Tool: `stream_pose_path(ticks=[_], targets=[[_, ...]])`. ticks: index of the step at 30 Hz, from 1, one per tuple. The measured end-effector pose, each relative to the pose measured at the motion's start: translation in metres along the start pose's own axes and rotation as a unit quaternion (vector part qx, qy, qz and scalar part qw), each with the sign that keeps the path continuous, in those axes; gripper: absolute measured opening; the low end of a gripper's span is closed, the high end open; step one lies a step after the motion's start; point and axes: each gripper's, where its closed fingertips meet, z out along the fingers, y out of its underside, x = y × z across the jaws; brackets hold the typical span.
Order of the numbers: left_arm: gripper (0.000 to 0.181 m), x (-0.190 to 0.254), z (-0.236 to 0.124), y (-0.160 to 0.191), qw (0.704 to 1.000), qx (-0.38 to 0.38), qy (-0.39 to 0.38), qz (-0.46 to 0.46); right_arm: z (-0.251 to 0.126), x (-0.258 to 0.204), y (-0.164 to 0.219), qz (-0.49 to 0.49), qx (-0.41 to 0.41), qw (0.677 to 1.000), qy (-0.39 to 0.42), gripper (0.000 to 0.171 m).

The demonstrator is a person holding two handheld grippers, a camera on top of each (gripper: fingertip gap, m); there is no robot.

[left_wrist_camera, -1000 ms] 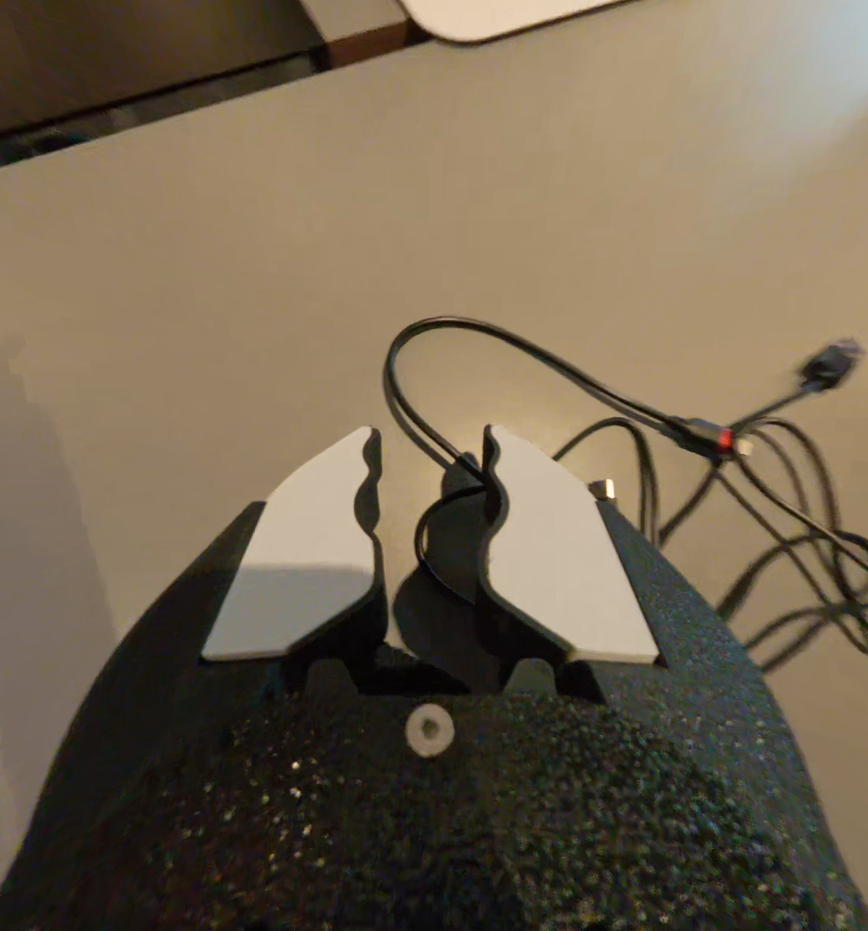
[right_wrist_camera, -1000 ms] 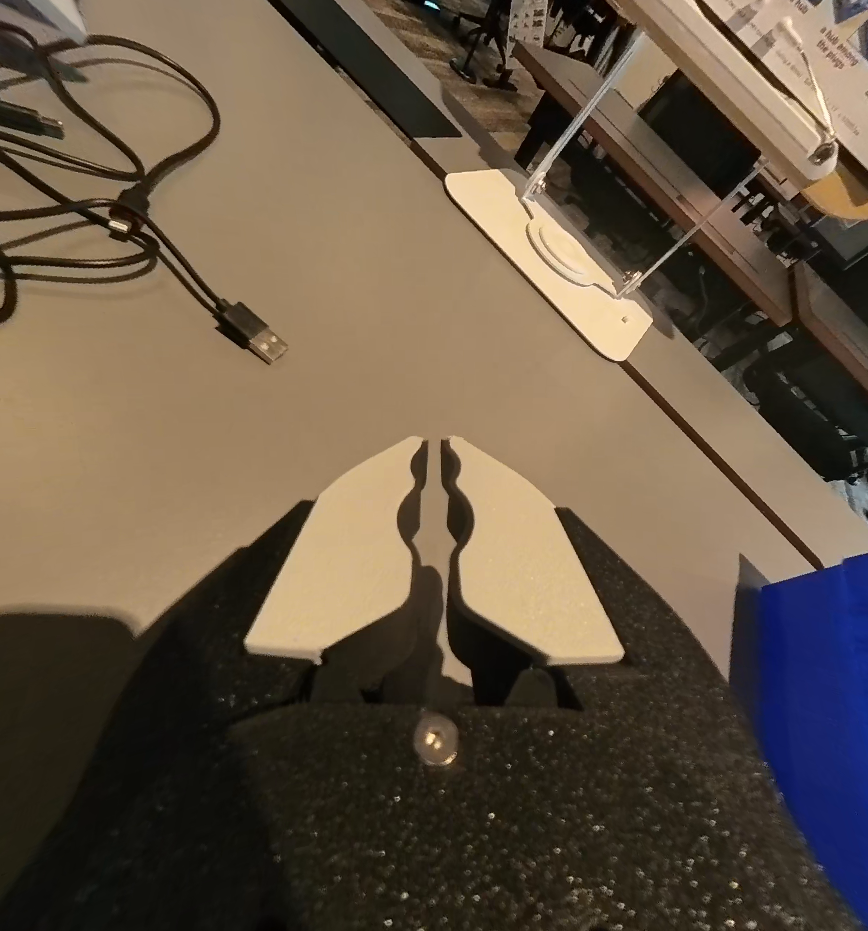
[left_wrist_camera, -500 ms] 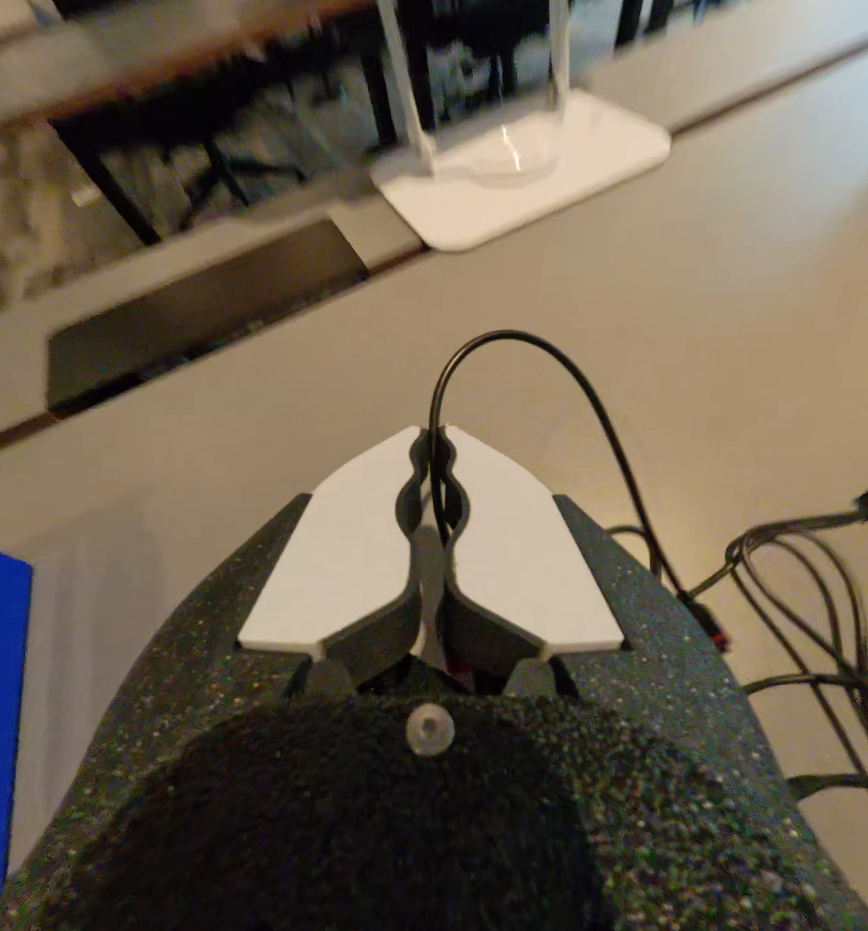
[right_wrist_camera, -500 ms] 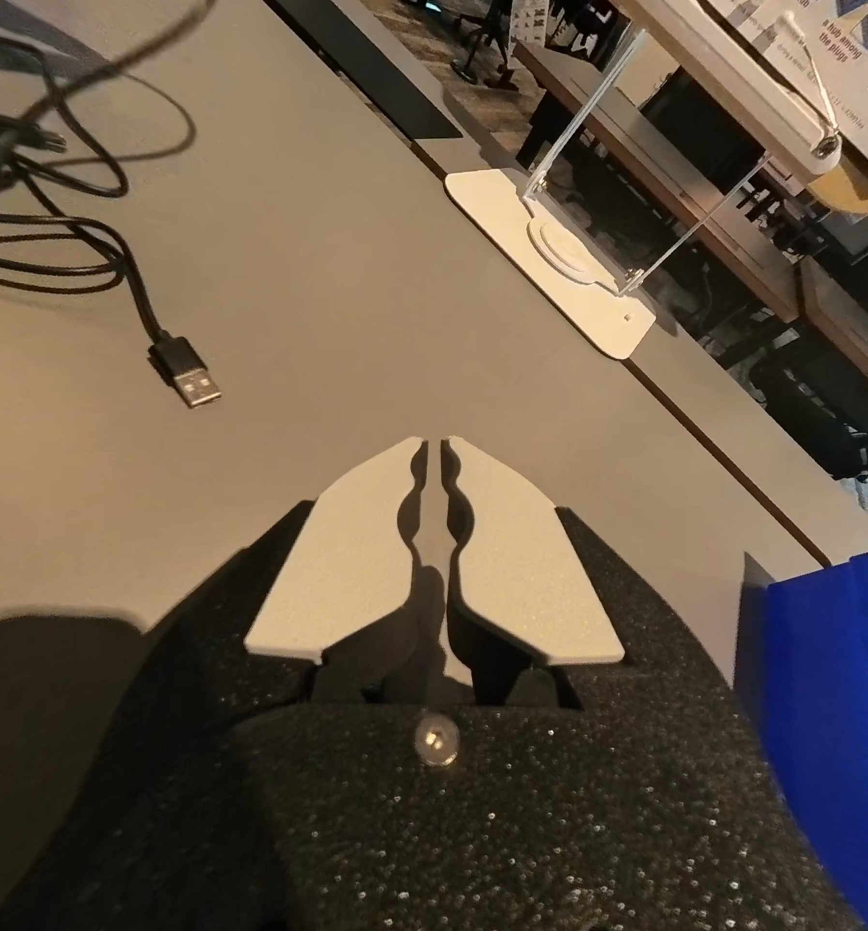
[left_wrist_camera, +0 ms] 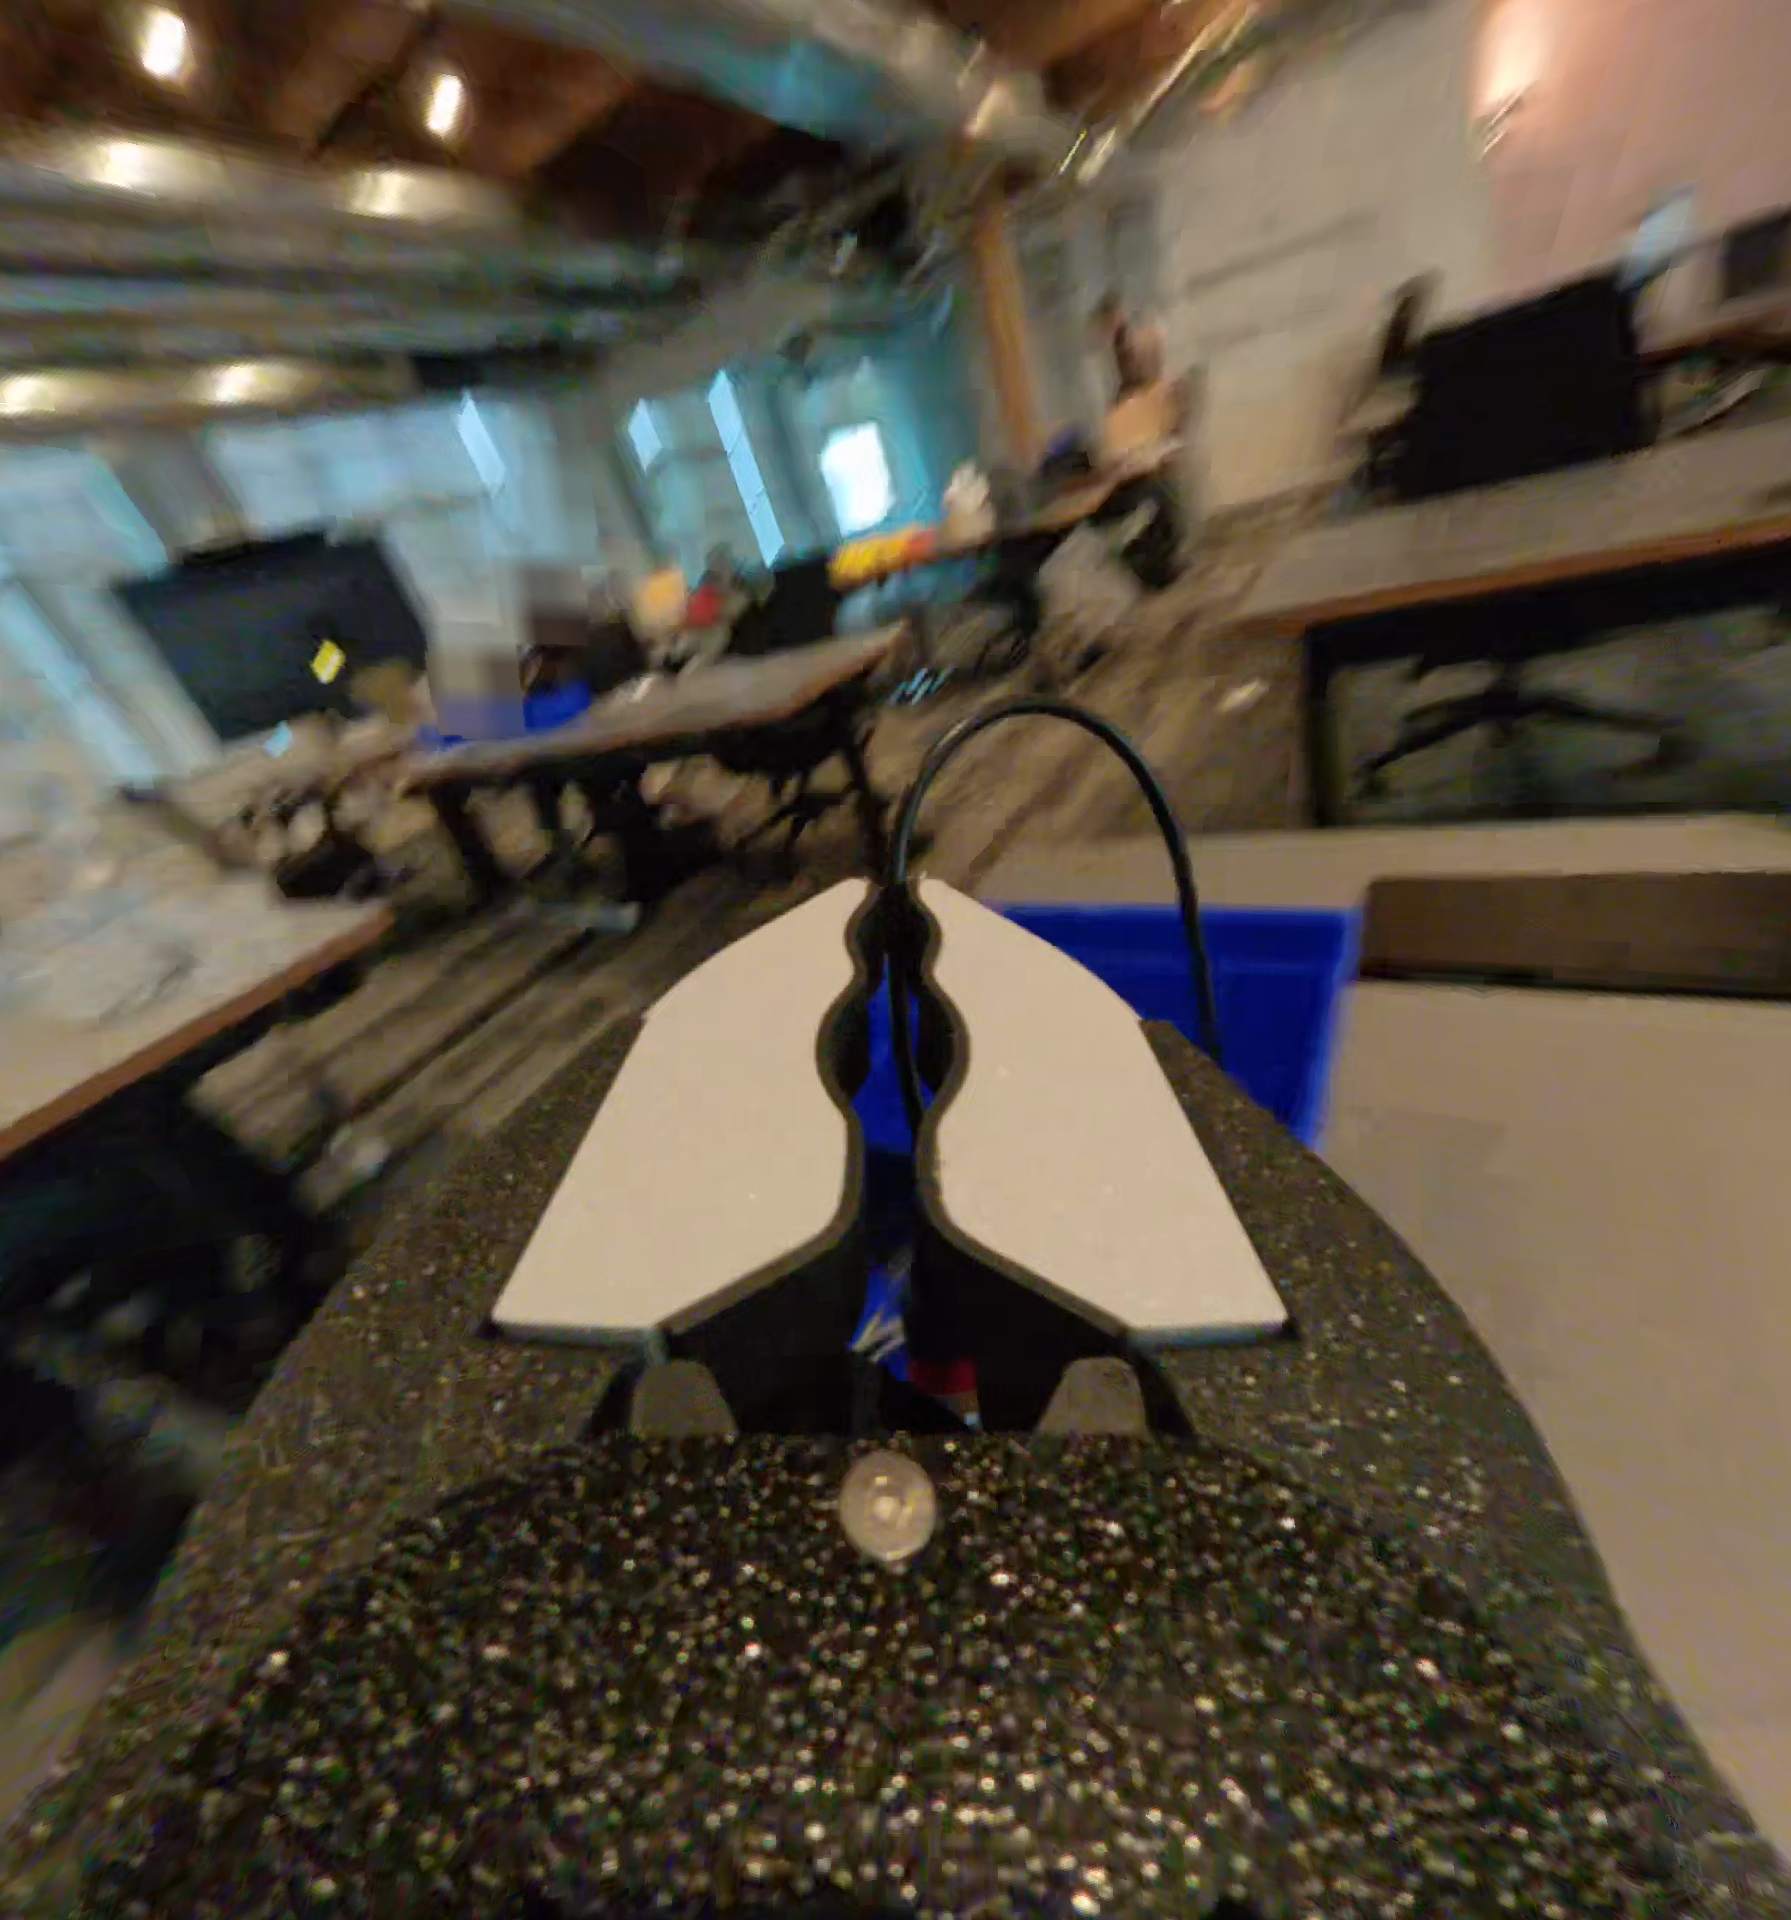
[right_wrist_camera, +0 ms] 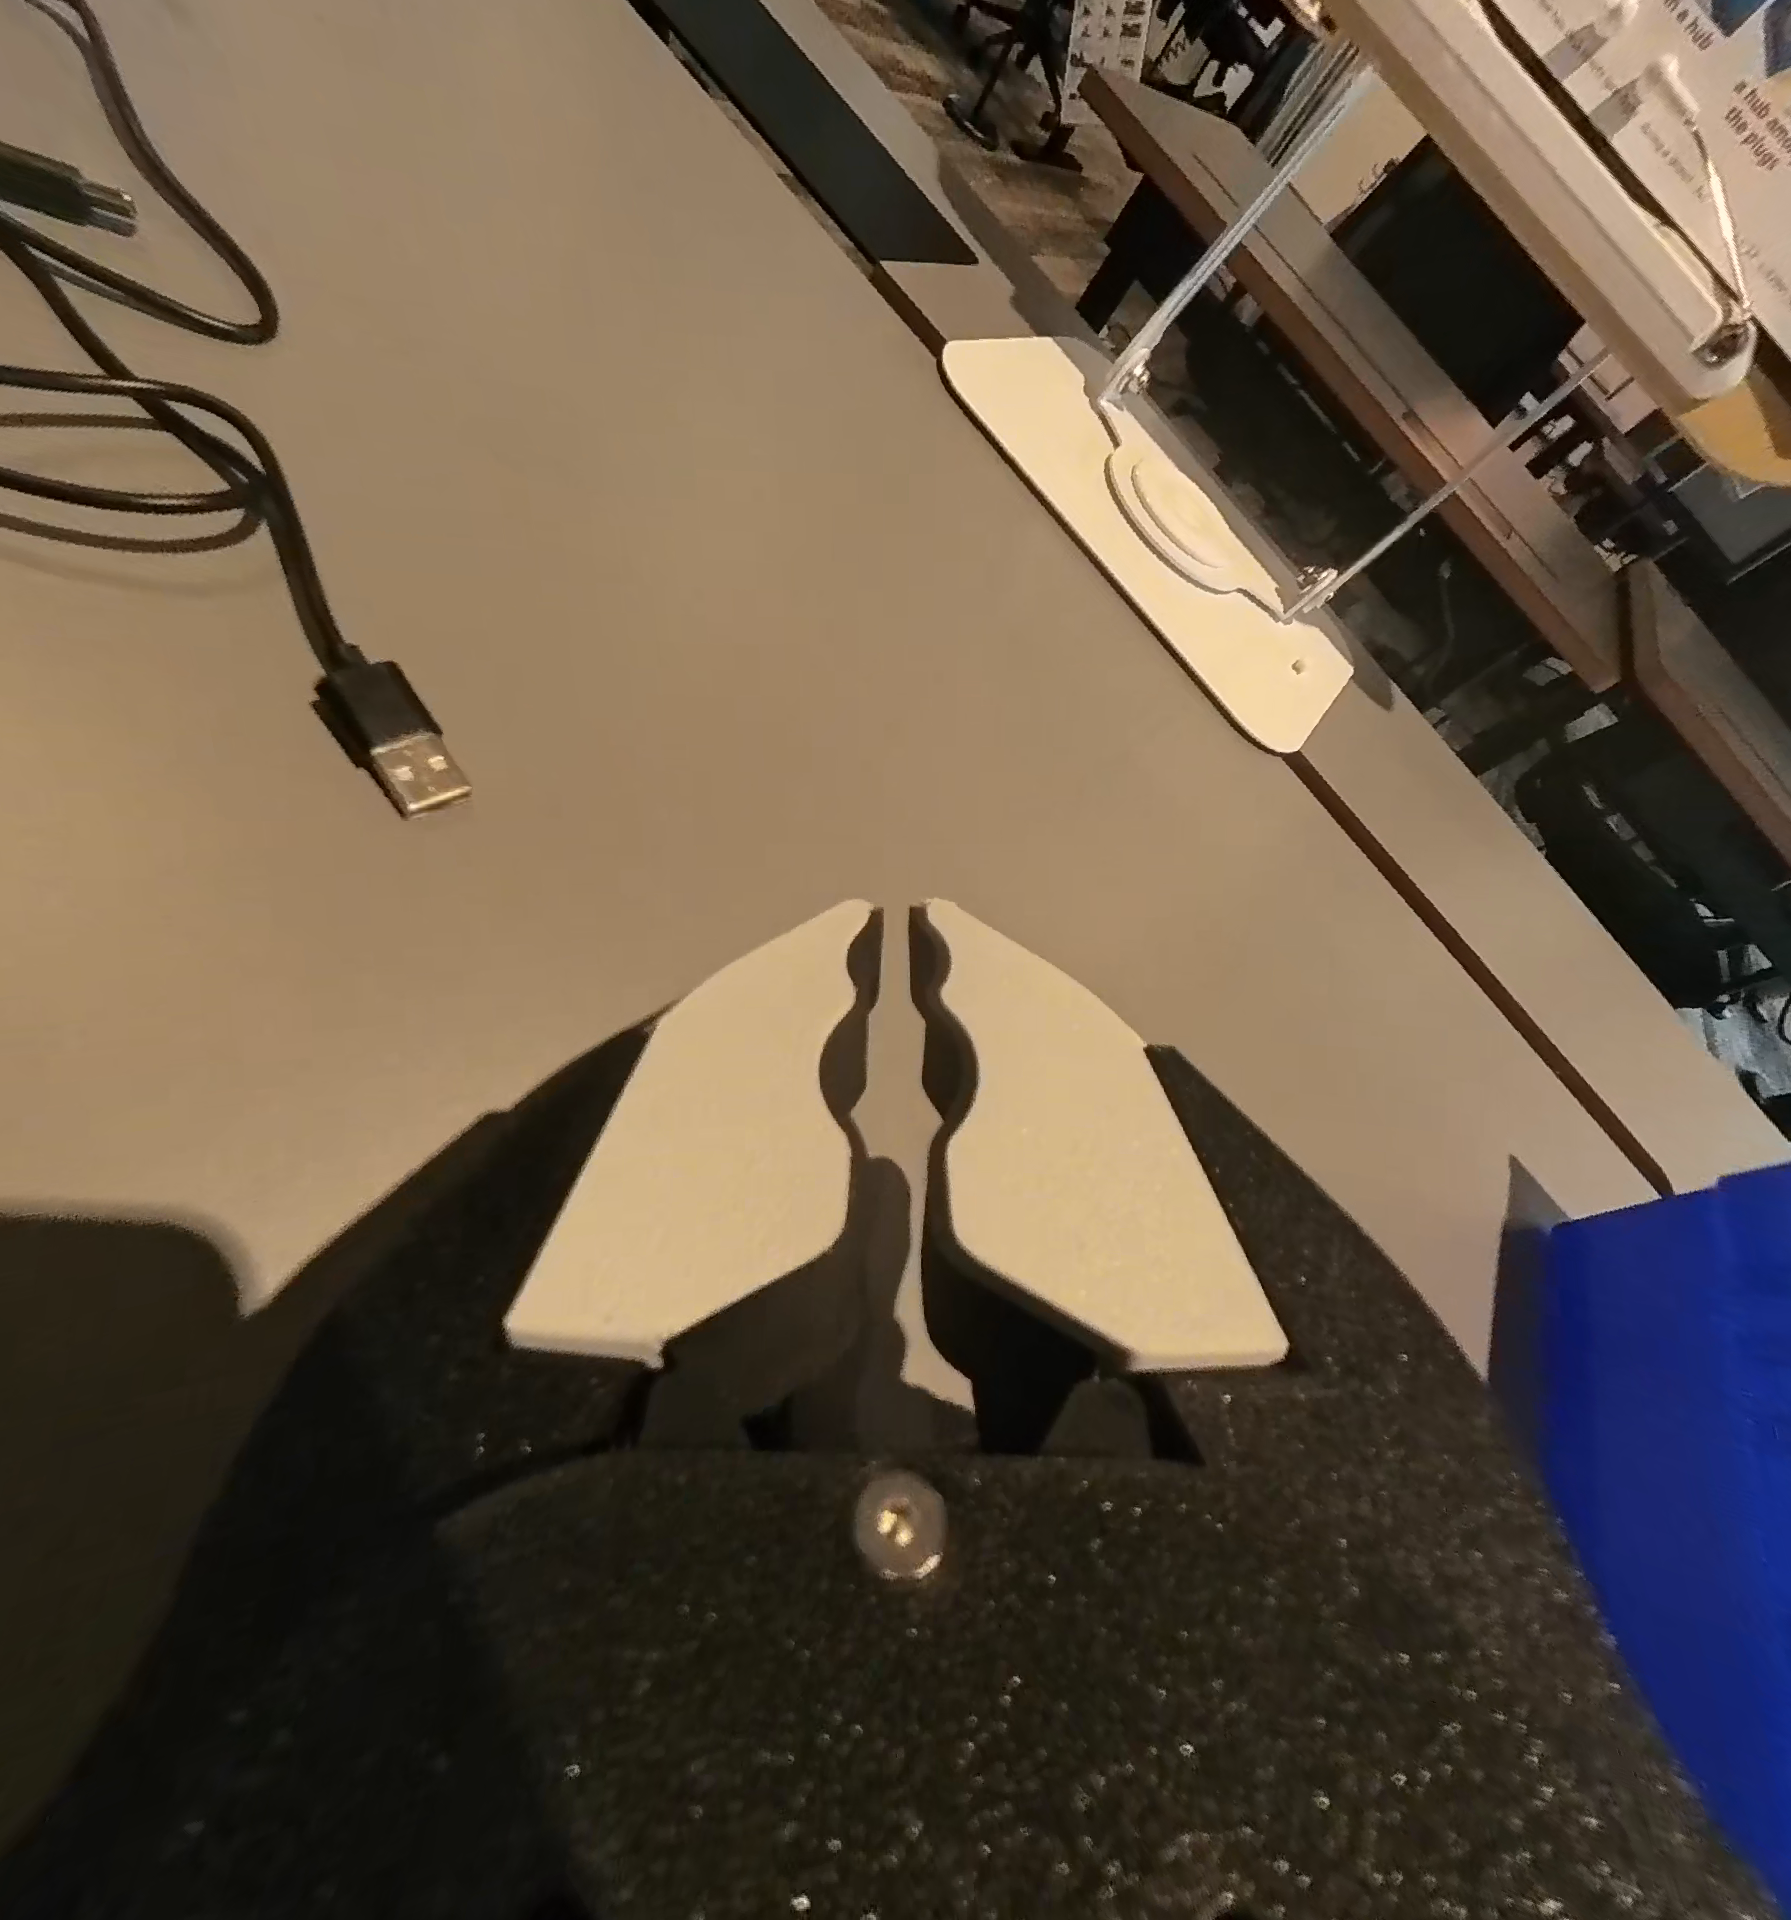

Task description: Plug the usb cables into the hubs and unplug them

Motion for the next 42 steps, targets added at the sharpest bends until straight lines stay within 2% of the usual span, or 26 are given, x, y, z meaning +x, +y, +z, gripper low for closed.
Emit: stream_pose_path(ticks=[2, 5, 11, 13, 15, 17, 20, 24, 27, 30, 32, 34, 37, 40, 42], targets=[[0.004, -0.022, 0.008, 0.035, 0.996, -0.084, -0.017, -0.002, 0.001, 0.0, 0.001, -0.005, -0.004, 1.0, 0.003, 0.005], [0.003, -0.038, 0.016, 0.076, 0.986, -0.162, -0.032, 0.017, 0.002, -0.001, 0.001, -0.013, -0.01, 1.0, 0.006, 0.005], [0.003, -0.082, 0.026, 0.134, 0.969, -0.233, -0.087, 0.005, 0.003, -0.004, 0.002, -0.024, -0.014, 1.0, 0.005, 0.005], [0.003, -0.088, 0.026, 0.159, 0.958, -0.274, -0.083, 0.006, 0.003, -0.005, 0.002, -0.028, -0.015, 0.999, 0.004, 0.005], [0.003, -0.076, 0.026, 0.181, 0.947, -0.319, -0.043, 0.007, 0.004, -0.005, 0.002, -0.033, -0.017, 0.999, 0.005, 0.005], [0.013, -0.063, 0.025, 0.197, 0.933, -0.357, -0.022, 0.036, 0.004, -0.006, 0.003, -0.038, -0.019, 0.999, 0.005, 0.005], [0.034, -0.063, 0.024, 0.186, 0.931, -0.356, -0.041, 0.065, 0.004, -0.007, 0.003, -0.046, -0.02, 0.999, 0.006, 0.005], [0.044, -0.062, 0.024, 0.14, 0.952, -0.3, -0.038, 0.044, 0.005, -0.009, 0.003, -0.053, -0.022, 0.998, 0.006, 0.005], [0.046, -0.028, 0.038, 0.103, 0.966, -0.252, 0.057, -0.009, 0.005, -0.01, 0.004, -0.063, -0.025, 0.998, 0.007, 0.005], [0.051, 0.016, 0.062, 0.083, 0.95, -0.255, 0.171, -0.062, 0.006, -0.013, 0.005, -0.079, -0.031, 0.996, 0.006, 0.005], [0.056, 0.039, 0.079, 0.085, 0.928, -0.291, 0.219, -0.077, 0.007, -0.015, 0.005, -0.089, -0.032, 0.995, 0.006, 0.005], [0.058, 0.054, 0.099, 0.096, 0.909, -0.339, 0.232, -0.067, 0.007, -0.017, 0.006, -0.094, -0.032, 0.995, 0.005, 0.005], [0.065, 0.066, 0.123, 0.135, 0.867, -0.445, 0.218, -0.049, 0.006, -0.017, 0.006, -0.094, -0.032, 0.995, 0.002, 0.005], [0.069, 0.076, 0.13, 0.173, 0.819, -0.535, 0.201, -0.057, 0.006, -0.018, 0.006, -0.098, -0.031, 0.995, 0.0, 0.005], [0.072, 0.076, 0.136, 0.177, 0.811, -0.556, 0.178, -0.048, 0.006, -0.02, 0.006, -0.102, -0.03, 0.994, -0.002, 0.005]])
